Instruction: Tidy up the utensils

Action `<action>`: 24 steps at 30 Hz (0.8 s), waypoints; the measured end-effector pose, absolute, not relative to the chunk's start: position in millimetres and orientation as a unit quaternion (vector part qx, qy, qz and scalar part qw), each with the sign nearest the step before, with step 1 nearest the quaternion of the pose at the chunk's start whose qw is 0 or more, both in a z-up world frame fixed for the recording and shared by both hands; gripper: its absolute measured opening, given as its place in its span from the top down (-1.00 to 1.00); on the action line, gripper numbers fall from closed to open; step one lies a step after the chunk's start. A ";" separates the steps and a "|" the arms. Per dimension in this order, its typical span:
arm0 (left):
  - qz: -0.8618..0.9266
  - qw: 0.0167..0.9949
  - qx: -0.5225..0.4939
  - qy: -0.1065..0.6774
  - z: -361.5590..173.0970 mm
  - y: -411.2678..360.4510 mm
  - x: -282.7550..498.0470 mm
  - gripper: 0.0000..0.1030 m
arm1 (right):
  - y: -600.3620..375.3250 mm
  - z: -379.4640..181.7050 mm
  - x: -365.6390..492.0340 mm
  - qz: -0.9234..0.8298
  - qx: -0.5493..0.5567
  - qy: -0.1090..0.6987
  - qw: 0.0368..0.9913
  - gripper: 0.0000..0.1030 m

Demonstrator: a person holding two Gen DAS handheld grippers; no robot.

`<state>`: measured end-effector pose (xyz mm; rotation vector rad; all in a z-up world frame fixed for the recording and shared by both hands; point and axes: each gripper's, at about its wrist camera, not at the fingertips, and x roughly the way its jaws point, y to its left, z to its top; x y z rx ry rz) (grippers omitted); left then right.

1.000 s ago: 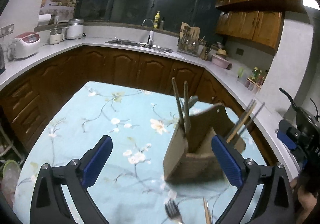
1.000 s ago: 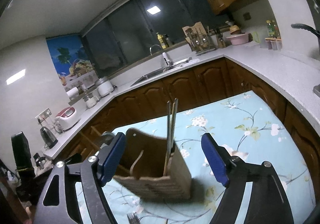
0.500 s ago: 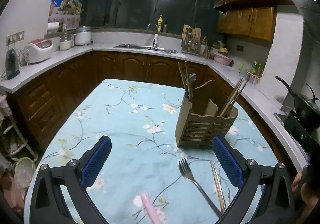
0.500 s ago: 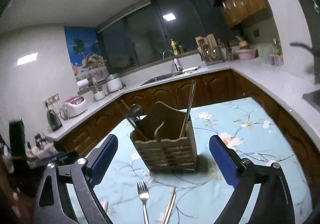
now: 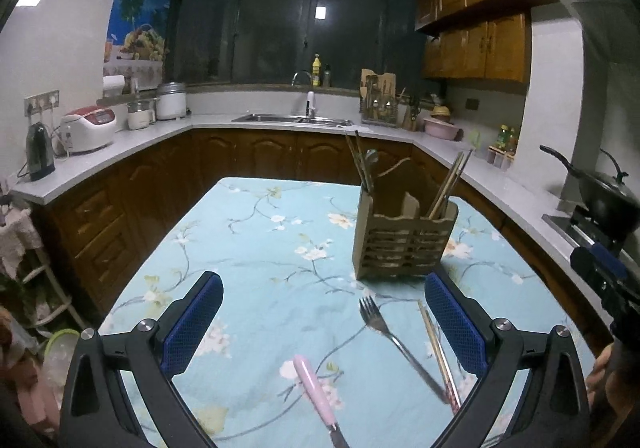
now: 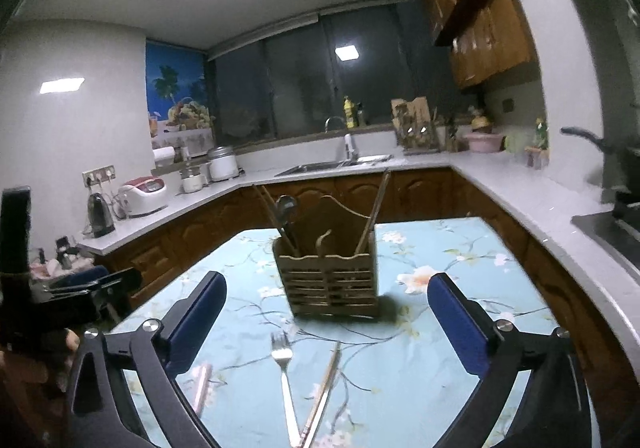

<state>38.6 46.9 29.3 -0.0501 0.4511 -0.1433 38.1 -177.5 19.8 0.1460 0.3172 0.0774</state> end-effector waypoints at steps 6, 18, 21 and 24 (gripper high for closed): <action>-0.054 0.976 -0.012 0.213 19.9 44.3 26.2 -0.99 | -181.0 3.9 12.3 -0.002 0.074 0.128 0.989 -1.00; -0.042 0.974 0.012 0.223 14.2 42.0 22.5 -0.99 | -176.4 -21.7 11.7 0.001 0.078 0.181 0.980 -1.00; -0.044 0.974 0.011 0.223 15.6 43.9 20.9 -0.99 | -175.0 -20.0 10.1 0.003 0.079 0.181 0.980 -1.00; -0.044 0.974 0.012 0.221 15.7 45.3 18.6 -0.99 | -172.7 -18.0 8.5 0.005 0.075 0.178 0.981 -1.00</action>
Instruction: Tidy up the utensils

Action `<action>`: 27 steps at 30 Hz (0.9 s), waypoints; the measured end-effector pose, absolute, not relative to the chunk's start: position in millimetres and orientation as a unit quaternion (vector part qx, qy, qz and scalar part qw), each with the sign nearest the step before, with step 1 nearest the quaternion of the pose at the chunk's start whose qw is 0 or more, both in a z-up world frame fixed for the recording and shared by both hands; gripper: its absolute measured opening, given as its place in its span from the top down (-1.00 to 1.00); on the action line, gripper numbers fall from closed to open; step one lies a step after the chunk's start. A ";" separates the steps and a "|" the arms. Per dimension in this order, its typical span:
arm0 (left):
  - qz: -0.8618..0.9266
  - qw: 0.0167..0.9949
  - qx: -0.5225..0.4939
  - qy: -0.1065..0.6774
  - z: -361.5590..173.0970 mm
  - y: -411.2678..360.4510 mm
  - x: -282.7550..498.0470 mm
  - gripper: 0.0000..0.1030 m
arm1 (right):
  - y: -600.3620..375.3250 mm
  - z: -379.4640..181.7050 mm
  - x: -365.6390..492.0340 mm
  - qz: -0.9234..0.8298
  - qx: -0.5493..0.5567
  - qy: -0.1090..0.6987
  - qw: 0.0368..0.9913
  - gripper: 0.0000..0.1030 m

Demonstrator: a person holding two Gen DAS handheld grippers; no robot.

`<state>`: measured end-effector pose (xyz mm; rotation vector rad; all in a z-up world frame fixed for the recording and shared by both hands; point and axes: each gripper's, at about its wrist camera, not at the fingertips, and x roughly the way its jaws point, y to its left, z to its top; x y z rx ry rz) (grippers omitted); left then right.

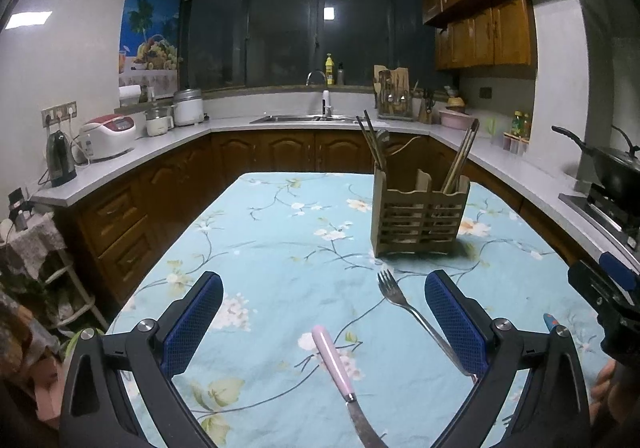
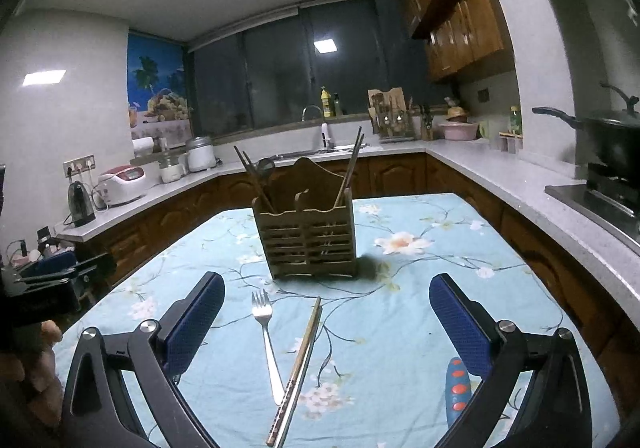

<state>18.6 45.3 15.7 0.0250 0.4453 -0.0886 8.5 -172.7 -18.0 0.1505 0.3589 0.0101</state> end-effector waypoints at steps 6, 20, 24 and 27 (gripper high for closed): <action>-0.044 0.974 0.017 0.221 14.1 44.2 18.4 -0.99 | -171.8 -17.1 8.2 0.007 0.077 0.180 0.981 -1.00; -0.046 0.975 0.027 0.215 12.2 44.2 16.1 -0.99 | -171.3 -16.4 9.6 0.013 0.080 0.182 0.980 -1.00; -0.049 0.975 0.028 0.215 11.6 44.8 15.1 -0.99 | -170.3 -16.5 10.9 0.014 0.081 0.183 0.980 -1.00; -0.050 0.975 0.030 0.215 12.2 44.9 14.8 -0.99 | -170.5 -16.6 11.7 0.013 0.080 0.183 0.980 -1.00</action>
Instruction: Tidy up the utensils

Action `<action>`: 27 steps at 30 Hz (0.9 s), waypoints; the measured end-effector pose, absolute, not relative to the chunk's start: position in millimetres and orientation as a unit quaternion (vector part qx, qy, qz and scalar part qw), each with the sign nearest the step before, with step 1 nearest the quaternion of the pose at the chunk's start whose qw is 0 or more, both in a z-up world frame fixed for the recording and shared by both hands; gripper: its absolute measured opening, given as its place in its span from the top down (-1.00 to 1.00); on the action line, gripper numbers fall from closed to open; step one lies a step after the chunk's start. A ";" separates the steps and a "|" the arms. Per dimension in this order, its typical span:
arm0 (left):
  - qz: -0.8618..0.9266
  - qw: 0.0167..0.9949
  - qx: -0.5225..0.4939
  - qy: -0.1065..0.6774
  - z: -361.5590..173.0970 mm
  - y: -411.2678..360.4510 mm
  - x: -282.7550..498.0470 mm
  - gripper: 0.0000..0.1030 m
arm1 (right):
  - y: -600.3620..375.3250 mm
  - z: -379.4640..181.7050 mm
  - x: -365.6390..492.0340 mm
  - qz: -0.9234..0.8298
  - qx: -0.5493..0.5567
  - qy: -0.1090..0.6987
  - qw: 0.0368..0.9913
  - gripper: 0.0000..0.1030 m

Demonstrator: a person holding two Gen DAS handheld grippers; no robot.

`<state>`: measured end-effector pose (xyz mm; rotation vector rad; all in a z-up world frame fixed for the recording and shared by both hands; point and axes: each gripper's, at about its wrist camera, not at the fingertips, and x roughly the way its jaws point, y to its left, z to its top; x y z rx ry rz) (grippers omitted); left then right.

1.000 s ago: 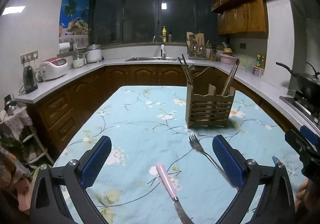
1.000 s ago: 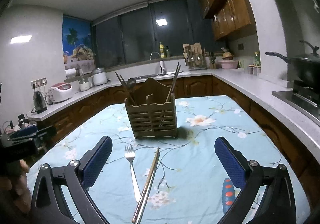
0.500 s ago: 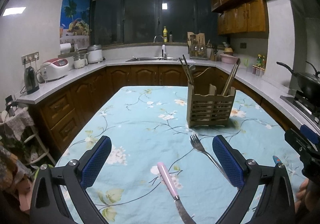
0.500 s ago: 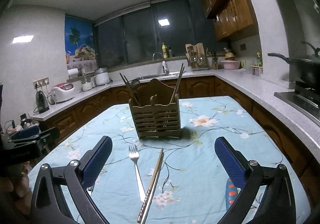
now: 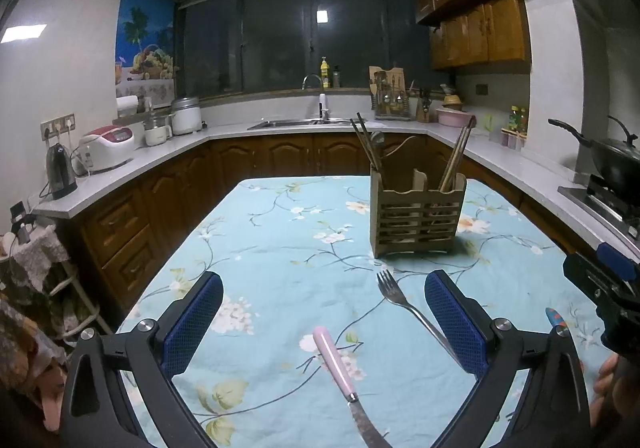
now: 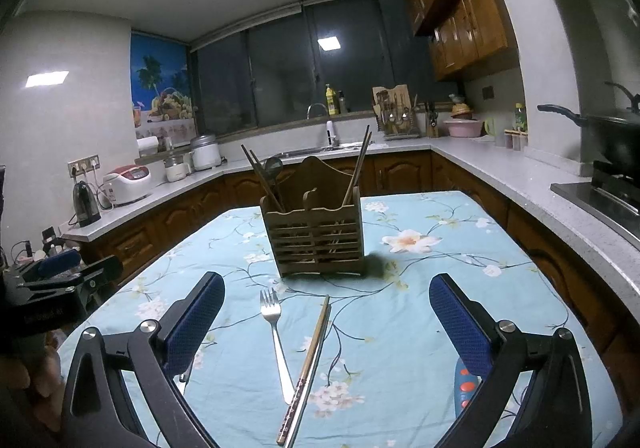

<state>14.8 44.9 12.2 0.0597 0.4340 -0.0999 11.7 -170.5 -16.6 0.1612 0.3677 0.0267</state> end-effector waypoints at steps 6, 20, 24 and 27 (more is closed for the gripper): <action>-0.049 0.975 0.032 0.215 12.3 44.4 14.6 -0.99 | -169.9 -16.6 11.9 0.014 0.080 0.182 0.980 -1.00; -0.048 0.975 0.032 0.214 11.7 42.9 13.6 -0.99 | -167.8 -15.9 12.6 0.015 0.079 0.180 0.980 -1.00; -0.048 0.975 0.032 0.215 11.8 42.5 13.8 -0.98 | -166.0 -14.5 12.5 0.018 0.078 0.177 0.981 -1.00; -0.046 0.976 0.034 0.212 12.2 42.7 13.7 -0.98 | -164.7 -13.5 12.4 0.018 0.078 0.176 0.981 -1.00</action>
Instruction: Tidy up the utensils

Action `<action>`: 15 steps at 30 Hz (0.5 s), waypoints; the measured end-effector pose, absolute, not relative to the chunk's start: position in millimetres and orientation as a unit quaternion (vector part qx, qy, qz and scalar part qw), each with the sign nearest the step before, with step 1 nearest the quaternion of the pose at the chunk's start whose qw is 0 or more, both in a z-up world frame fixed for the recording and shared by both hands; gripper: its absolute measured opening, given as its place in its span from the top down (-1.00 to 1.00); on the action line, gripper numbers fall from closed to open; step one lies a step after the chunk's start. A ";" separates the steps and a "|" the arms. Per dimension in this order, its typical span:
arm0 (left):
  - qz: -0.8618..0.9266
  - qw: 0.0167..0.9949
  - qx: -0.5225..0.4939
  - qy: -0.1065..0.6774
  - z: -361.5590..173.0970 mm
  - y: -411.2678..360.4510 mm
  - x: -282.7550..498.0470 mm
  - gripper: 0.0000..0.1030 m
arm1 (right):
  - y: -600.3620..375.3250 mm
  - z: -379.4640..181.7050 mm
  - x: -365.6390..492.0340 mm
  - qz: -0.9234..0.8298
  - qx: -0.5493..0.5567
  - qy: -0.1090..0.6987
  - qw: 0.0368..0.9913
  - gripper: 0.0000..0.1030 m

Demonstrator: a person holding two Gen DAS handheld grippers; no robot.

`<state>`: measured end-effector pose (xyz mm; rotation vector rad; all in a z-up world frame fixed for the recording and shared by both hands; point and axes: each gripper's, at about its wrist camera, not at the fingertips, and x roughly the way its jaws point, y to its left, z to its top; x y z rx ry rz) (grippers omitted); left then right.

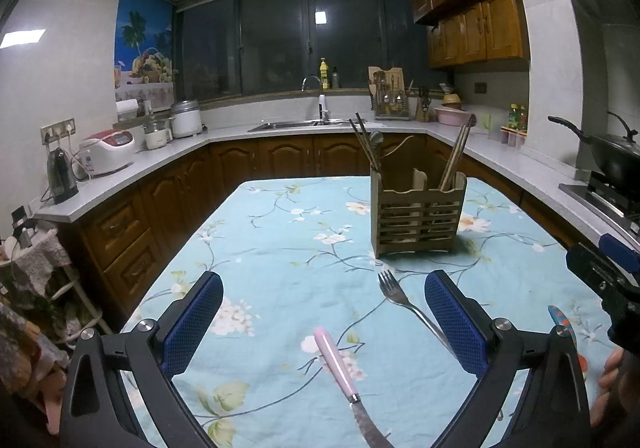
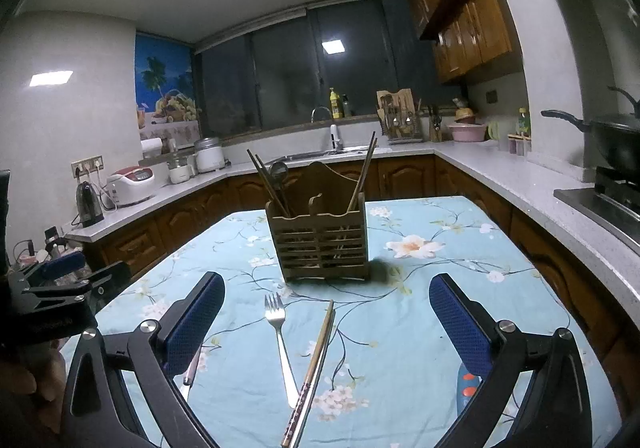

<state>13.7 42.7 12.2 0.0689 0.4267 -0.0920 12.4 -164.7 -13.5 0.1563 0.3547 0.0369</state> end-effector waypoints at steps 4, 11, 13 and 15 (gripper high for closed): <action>-0.043 0.977 0.040 0.205 12.7 43.2 13.1 -0.96 | -163.8 -12.1 12.7 0.018 0.078 0.174 0.982 -1.00; -0.045 0.977 0.042 0.204 9.4 42.6 12.5 -0.96 | -163.1 -10.7 12.3 0.019 0.078 0.173 0.982 -1.00; -0.045 0.977 0.042 0.203 9.1 42.4 11.9 -0.96 | -163.3 -10.7 12.3 0.019 0.078 0.173 0.982 -1.00; -0.045 0.977 0.042 0.203 9.0 42.0 11.6 -0.96 | -163.4 -10.7 12.4 0.019 0.079 0.173 0.982 -1.00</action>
